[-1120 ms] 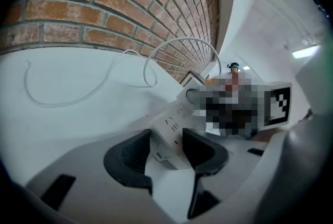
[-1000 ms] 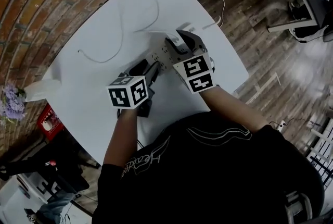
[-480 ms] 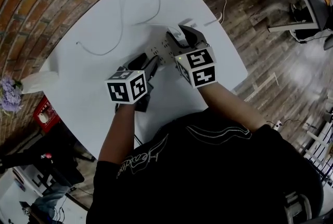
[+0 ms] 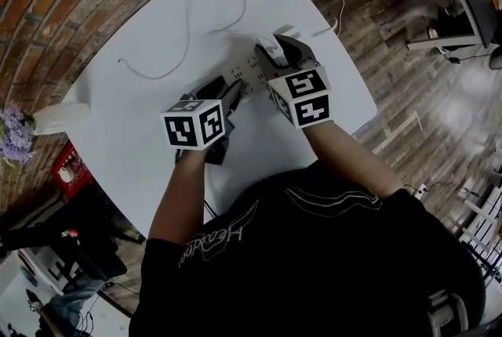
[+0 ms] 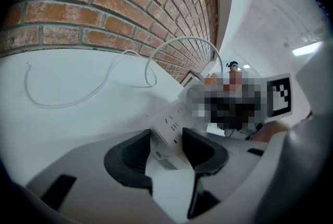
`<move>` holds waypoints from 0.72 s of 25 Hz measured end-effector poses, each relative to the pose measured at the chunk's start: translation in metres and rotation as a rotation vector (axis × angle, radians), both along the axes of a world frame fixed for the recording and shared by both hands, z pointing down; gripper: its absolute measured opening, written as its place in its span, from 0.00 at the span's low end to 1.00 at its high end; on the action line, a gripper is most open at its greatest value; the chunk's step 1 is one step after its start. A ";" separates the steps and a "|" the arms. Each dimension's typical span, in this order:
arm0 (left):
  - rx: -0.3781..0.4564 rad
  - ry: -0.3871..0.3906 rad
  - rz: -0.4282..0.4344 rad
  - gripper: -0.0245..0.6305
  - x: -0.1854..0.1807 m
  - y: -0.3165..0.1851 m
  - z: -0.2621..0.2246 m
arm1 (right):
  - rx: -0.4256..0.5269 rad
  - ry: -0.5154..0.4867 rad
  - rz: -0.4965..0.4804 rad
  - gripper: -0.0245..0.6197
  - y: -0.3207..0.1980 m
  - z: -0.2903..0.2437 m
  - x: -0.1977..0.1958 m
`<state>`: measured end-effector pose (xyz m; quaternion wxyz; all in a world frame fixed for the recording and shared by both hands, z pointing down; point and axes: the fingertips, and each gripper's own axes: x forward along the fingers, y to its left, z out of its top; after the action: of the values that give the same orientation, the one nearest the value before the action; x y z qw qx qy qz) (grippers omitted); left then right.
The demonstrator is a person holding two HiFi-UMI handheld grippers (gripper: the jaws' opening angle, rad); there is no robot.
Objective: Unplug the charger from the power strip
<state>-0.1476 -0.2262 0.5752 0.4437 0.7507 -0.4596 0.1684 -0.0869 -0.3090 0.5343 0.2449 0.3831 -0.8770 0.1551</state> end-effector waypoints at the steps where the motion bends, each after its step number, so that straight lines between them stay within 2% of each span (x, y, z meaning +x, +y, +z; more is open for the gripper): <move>1: -0.002 0.002 0.002 0.33 0.001 0.000 0.000 | -0.021 -0.018 0.001 0.22 -0.001 0.001 0.002; 5: -0.013 0.009 0.003 0.33 0.003 0.000 0.000 | -0.043 -0.052 -0.005 0.22 -0.001 0.000 0.004; 12: -0.014 0.007 -0.002 0.33 0.005 -0.001 -0.002 | 0.043 0.056 -0.034 0.22 0.002 -0.007 0.001; 18: 0.006 -0.005 -0.005 0.33 0.003 0.000 -0.002 | -0.054 -0.038 -0.033 0.22 -0.002 -0.001 0.003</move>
<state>-0.1445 -0.2267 0.5728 0.4408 0.7504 -0.4631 0.1679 -0.0836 -0.3109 0.5329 0.2410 0.3586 -0.8833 0.1821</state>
